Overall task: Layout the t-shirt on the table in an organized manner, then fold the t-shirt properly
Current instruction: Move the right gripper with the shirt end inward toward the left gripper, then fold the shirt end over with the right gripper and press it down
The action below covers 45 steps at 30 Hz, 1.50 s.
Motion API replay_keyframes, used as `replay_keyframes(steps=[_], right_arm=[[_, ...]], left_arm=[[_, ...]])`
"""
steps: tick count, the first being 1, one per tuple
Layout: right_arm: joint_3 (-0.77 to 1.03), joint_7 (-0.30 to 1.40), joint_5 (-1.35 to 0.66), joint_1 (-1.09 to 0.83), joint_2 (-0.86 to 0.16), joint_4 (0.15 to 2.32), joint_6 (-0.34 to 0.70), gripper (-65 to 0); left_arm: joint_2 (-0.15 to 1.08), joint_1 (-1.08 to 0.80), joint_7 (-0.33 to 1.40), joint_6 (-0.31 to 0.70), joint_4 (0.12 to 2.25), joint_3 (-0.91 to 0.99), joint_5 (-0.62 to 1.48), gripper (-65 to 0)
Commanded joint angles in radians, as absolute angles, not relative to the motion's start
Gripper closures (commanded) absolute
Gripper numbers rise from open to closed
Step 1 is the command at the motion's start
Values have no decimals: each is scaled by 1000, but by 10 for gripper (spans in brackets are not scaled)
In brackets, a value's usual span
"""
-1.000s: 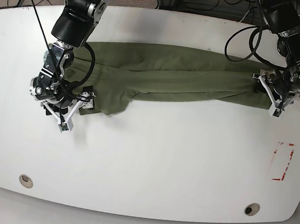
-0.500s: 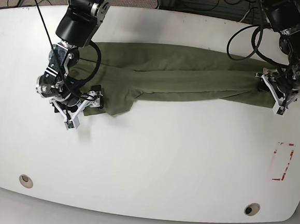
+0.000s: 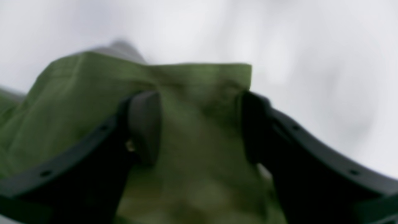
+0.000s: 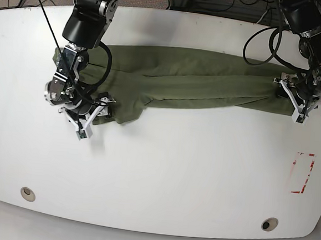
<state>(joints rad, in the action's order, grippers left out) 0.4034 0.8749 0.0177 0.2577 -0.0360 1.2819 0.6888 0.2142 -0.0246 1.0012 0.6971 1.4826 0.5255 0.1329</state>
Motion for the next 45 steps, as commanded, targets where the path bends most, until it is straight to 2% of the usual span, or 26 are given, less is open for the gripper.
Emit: replay_keyframes(steps=[1,4,7,12,13,21,30,37,45], right_arm=[[348,881,7,259,-31,1294,698,-311],[341,880,5,257,-31,1294,698,-285],[343,878,5,257,-31,1294,698,-222],[343,878,5,255,-33,1296,698,-14],[341,878,5,257,-33,1297,698,0],[337,905,2,231,-27,1466,698,0],[337,1107,-99,165,10,1774,698,0],[335,1296,-325,76,10,1942,698,0],[335,1386,-610,-25,-12,1949,698,0]], left_arm=[[229,-18,1013,698,1495,527,120,-378],[229,-18,1013,698,1495,526,120,-378],[229,-16,1013,698,1495,526,120,-378],[229,-16,1013,698,1495,526,120,-378],[229,-16,1013,698,1495,526,120,-378],[229,-16,1013,698,1494,524,120,-378],[229,-13,1013,698,1492,521,120,-378],[229,-13,1012,698,1491,519,120,-378],[229,-12,1012,698,1489,518,120,-378]])
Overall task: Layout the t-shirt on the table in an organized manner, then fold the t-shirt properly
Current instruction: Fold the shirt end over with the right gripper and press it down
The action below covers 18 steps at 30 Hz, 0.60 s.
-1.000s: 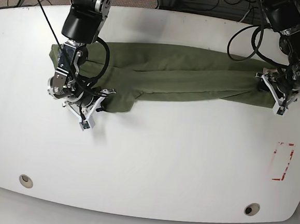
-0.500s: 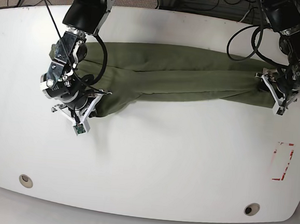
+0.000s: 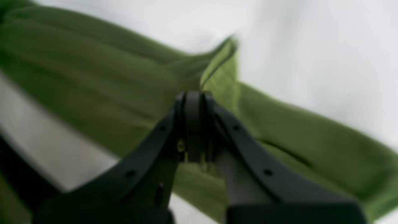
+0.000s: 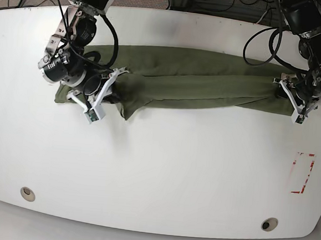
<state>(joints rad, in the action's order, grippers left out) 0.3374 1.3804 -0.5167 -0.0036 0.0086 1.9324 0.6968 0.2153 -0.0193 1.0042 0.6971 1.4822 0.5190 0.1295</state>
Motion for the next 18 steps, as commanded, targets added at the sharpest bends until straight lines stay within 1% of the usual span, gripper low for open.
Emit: replay_keyframes(steps=[1,5,10,12,13,15,16,17,18], right_arm=[[335,1391,-639,-36,-15,1949,698,0],[335,1396,-727,-85,-15,1948,698,0],[335,1396,-768,-124,-16,1948,698,-2],[335,1396,-777,-133,-18,1948,698,-16],[334,1396,-785,-137,-18,1948,698,-40],[334,1396,-796,-140,-19,1948,698,-114],[334,1396,-803,-147,-21,1948,698,-170],[334,1396,-811,-151,-25,1948,698,-241],[334,1396,-817,-154,-33,1948,698,-293]], left_arm=[[229,-10,1012,698,1489,518,120,-378],[229,7,1012,698,1488,518,119,-378],[229,8,1012,698,1488,518,119,-378],[229,8,1012,698,1488,518,119,-378],[229,8,1012,698,1488,518,119,-378],[229,8,1012,698,1488,518,119,-378],[229,8,1012,698,1488,518,119,-378],[229,8,1012,698,1488,516,119,-378],[229,8,1012,698,1488,516,119,-378]])
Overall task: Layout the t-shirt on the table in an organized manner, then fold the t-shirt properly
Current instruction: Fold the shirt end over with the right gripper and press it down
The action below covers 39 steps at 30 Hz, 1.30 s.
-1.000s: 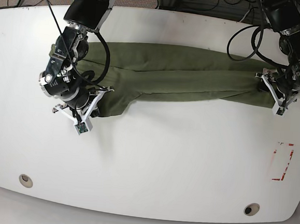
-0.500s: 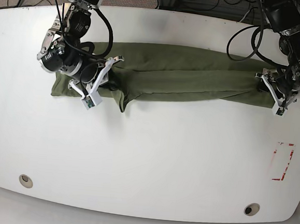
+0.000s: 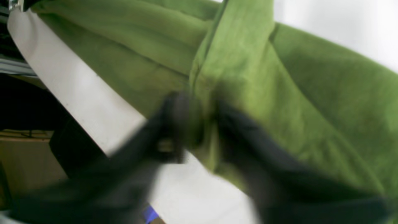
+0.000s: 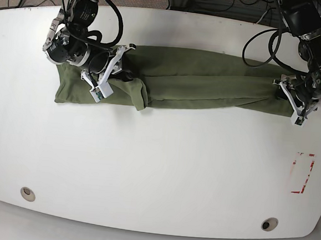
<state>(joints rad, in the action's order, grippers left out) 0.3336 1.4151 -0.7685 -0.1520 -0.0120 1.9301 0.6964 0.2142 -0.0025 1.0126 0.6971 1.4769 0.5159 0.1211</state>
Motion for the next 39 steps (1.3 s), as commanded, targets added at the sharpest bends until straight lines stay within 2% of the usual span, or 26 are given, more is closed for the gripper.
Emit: replay_keyframes(steps=[1,2,4,6,10,16,23,27,33,36,39], right_arm=[[334,1396,-829,-156,-45,1948,698,-365],[334,1396,-842,-157,-58,1948,698,-428],[334,1396,-878,-160,-79,1948,698,-512],[335,1396,-909,-166,-101,1948,698,-523],[349,1396,-935,-166,-130,1948,698,-482],[406,1396,-863,-165,-142,1946,698,-376],[407,1349,-615,-168,-143,1946,698,-243],[407,1288,-417,-154,-136,1925,698,-249],[407,1158,-225,-114,-137,1787,698,-322],[407,1096,-188,-97,-142,1693,698,-309],[409,1030,-154,-70,-145,1586,698,-266]], left_arm=[[229,8,1012,698,1488,512,119,-378],[229,8,1012,698,1488,503,119,-378],[229,8,1012,698,1488,490,119,-378],[229,8,1012,698,1488,489,119,-378],[229,8,1012,698,1489,490,119,-378],[229,8,1013,698,1494,493,122,-378],[229,8,1013,698,1494,493,127,-378],[228,8,1013,698,1494,493,127,-378],[228,8,1013,698,1492,493,127,-378],[228,8,1013,698,1492,495,127,-378],[228,8,1013,698,1492,495,127,-378]])
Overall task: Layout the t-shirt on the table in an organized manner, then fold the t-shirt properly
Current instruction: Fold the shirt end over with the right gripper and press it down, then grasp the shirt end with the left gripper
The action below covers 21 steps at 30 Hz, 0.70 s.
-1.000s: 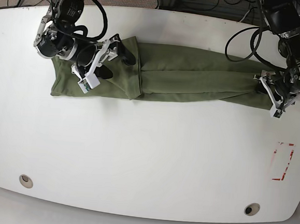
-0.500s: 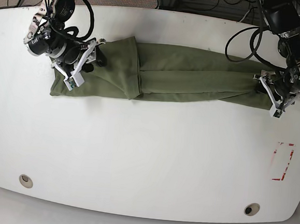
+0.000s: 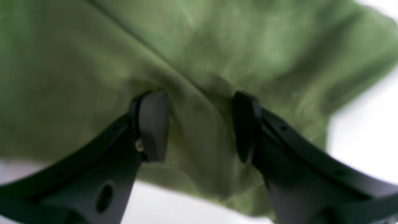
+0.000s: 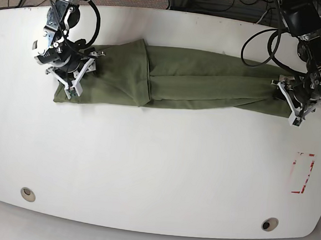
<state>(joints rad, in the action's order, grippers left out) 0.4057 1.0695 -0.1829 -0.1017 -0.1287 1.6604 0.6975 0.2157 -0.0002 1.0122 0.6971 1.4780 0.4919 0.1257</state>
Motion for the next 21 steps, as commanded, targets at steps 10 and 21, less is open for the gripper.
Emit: replay_keyframes(steps=[10,21], right_arm=[[409,975,-143,-50,-168,1520,698,-201],[409,975,-142,-38,-168,1520,698,-200]], left_arm=[[223,30,1015,698,1495,504,136,-378],[262,116,1202,698,1489,679,406,-407]])
